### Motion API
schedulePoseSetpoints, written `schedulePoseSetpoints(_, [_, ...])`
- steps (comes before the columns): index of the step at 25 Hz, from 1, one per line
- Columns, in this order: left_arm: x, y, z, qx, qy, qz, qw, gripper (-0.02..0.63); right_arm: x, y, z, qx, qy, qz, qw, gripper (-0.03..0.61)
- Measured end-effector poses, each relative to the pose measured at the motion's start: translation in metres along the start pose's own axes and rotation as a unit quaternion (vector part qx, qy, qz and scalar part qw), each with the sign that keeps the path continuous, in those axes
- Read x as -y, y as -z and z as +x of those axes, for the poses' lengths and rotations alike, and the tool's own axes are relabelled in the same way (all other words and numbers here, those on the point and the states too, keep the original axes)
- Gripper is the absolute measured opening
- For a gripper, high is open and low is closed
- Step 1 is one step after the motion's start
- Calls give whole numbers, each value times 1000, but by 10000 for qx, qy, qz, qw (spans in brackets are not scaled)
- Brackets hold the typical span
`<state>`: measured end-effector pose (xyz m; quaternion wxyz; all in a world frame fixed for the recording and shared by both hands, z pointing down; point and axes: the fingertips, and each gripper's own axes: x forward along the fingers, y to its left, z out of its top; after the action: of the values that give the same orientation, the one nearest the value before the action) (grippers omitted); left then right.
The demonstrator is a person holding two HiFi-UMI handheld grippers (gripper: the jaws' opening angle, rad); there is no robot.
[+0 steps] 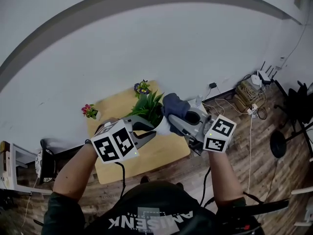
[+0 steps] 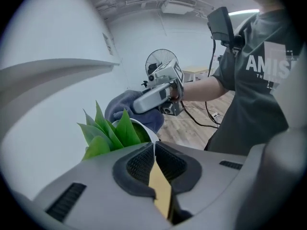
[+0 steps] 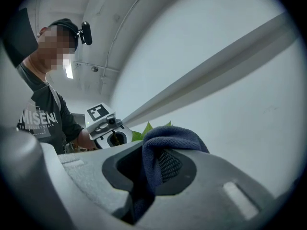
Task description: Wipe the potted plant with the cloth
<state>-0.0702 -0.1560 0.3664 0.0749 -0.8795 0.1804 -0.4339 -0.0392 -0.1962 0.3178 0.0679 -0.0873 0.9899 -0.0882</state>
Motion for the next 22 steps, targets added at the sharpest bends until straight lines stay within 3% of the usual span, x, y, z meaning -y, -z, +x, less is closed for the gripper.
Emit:
schedulePoseSetpoints(6, [-4, 5, 7, 220, -28, -364, 9991, 14, 20, 36, -12, -406, 283, 241, 9985, 51])
schedulePoseSetpoints(15, [-8, 12, 8, 191, 91, -308, 9993, 14, 40, 83, -28, -808, 695, 562, 9927, 51])
schedulePoseSetpoints(18, [-12, 11, 6, 237, 219, -509, 9982, 14, 43, 82, -34, -877, 806, 509, 9916, 51])
schedulePoseSetpoints(22, [-19, 9, 4, 357, 375, -848, 9951, 12, 35, 51, -30, -642, 828, 222, 9942, 51])
